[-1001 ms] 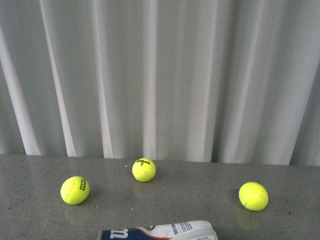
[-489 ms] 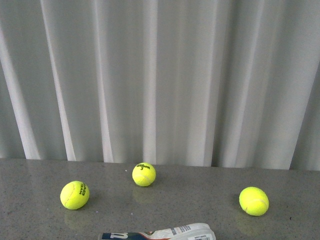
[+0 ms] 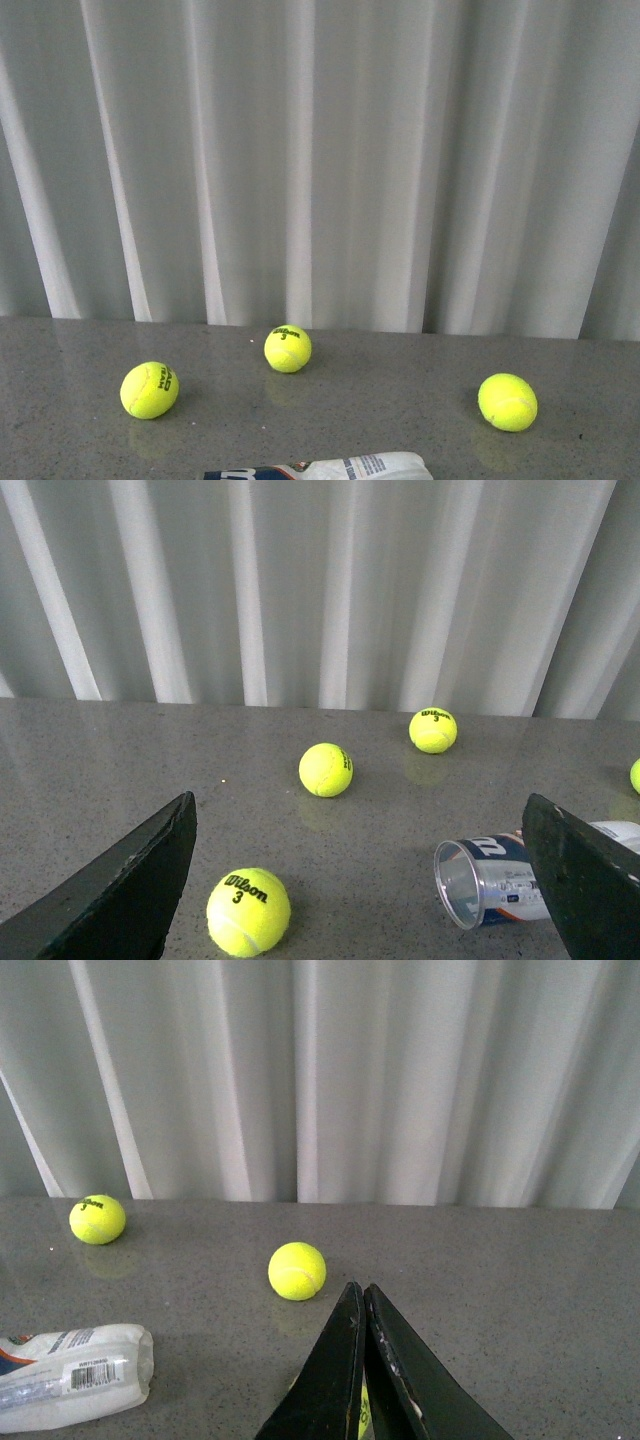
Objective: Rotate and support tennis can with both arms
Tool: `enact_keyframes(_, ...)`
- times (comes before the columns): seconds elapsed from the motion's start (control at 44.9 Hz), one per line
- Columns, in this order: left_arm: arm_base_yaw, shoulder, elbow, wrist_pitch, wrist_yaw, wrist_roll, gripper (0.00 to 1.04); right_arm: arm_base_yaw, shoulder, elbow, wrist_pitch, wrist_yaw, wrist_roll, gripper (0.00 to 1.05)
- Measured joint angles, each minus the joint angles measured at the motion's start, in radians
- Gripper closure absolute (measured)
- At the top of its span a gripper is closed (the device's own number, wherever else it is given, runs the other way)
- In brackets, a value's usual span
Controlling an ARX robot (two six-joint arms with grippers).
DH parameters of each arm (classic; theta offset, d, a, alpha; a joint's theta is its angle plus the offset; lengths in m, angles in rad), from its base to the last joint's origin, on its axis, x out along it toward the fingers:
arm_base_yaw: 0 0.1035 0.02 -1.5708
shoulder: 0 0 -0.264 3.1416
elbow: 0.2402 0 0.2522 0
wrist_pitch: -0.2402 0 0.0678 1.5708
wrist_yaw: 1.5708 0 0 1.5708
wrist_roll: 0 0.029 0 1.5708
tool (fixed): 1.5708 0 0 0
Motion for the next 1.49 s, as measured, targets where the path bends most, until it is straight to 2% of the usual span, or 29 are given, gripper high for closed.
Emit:
enact_keyframes(0.267,0.000,0.000,0.000,0.000,0.000,0.000,0.07,0.000,-0.164,0.000,-0.155,0.000,0.000,1.01)
enact_keyframes(0.868,0.000,0.000,0.000,0.000,0.000,0.000,0.07,0.000,-0.362,0.000,-0.351,-0.001,0.000,1.01)
enact_keyframes(1.001,0.000,0.000,0.000,0.000,0.000,0.000,0.07,0.000,-0.494,0.000,-0.515,-0.003,0.000,1.01)
enact_keyframes(1.224,0.000,0.000,0.000,0.000,0.000,0.000,0.07,0.000,-0.528,0.000,-0.524,-0.003,-0.001,1.01)
enact_keyframes(1.268,0.000,0.000,0.000,0.000,0.000,0.000,0.07,0.000,-0.528,0.000,-0.524,-0.003,-0.001,0.94)
enact_keyframes(1.491,0.000,0.000,0.000,0.000,0.000,0.000,0.07,0.000,-0.529,0.000,-0.524,-0.003,-0.001,0.50)
